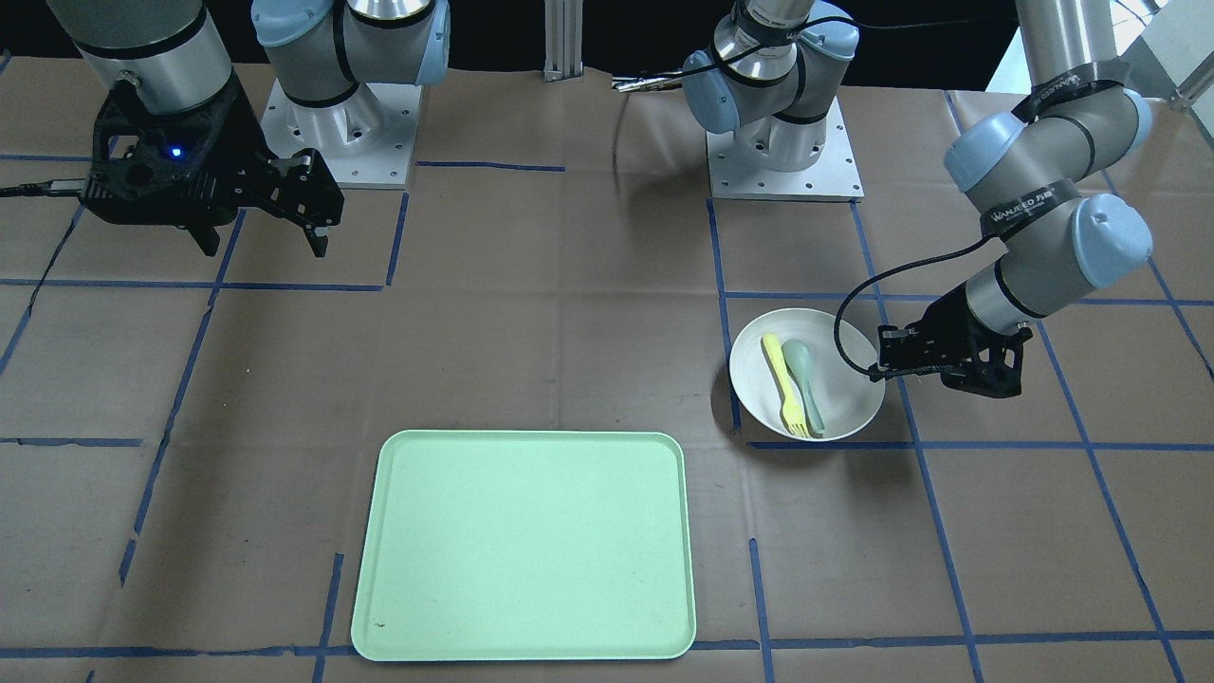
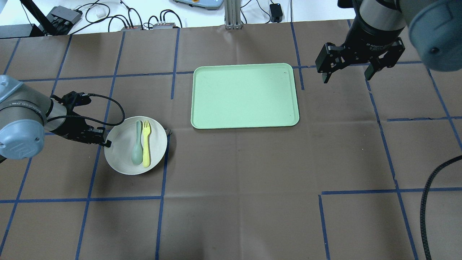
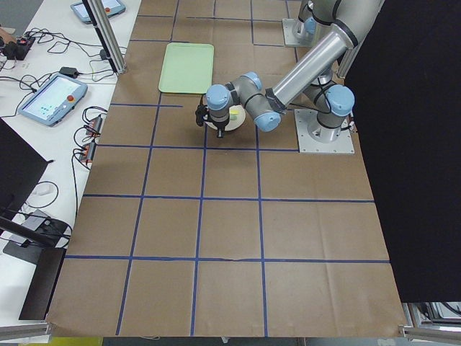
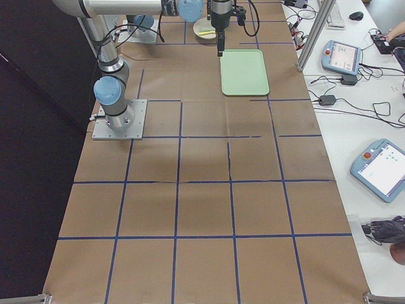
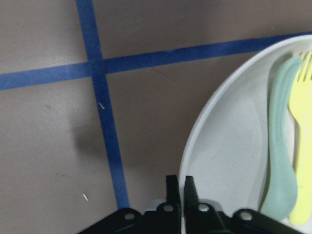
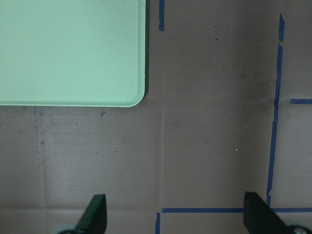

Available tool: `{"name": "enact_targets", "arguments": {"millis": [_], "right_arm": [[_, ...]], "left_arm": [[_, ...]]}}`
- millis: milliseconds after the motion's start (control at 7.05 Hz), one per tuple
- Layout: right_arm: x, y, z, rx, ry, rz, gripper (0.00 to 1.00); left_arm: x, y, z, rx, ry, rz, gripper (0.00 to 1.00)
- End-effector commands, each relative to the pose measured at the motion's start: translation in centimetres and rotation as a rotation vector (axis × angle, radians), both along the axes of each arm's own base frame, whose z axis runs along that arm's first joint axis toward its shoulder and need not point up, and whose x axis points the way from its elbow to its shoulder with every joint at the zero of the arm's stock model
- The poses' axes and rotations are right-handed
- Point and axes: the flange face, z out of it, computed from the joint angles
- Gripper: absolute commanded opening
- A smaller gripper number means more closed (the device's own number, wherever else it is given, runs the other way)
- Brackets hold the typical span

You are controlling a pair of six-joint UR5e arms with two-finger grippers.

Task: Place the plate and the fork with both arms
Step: 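Carry the white plate with the left gripper onto the green tray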

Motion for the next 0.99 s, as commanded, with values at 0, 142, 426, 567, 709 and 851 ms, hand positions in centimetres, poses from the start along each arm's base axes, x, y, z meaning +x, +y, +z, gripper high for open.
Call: {"name": "enact_targets", "arguments": {"millis": [0, 142, 426, 567, 709, 851], "right_arm": [[0.1, 0.0, -0.1, 0.002, 0.0, 0.001, 1.0], [0.0, 0.0, -0.1, 0.002, 0.003, 0.0, 1.0], [0.1, 0.1, -0.1, 0.002, 0.002, 0.003, 1.0], [0.1, 0.1, -0.1, 0.002, 0.001, 0.001, 1.0], [0.0, 0.1, -0.2, 0.006, 0.003, 0.0, 1.0], [-0.1, 0.0, -0.2, 0.005, 0.005, 0.0, 1.0]], "left_arm": [[-4.7, -1.3, 0.8, -0.015, 0.055, 0.013, 0.0], [-8.2, -2.2, 1.6, -0.017, 0.049, 0.015, 0.0], [-12.8, -6.0, 3.2, -0.042, 0.062, -0.004, 0.0], [-15.5, -8.7, 1.6, -0.02, 0.065, -0.04, 0.0], [-18.5, -12.0, 0.9, -0.026, 0.063, -0.087, 0.0], [-22.5, -14.7, 0.1, -0.016, 0.06, -0.091, 0.0]]}}
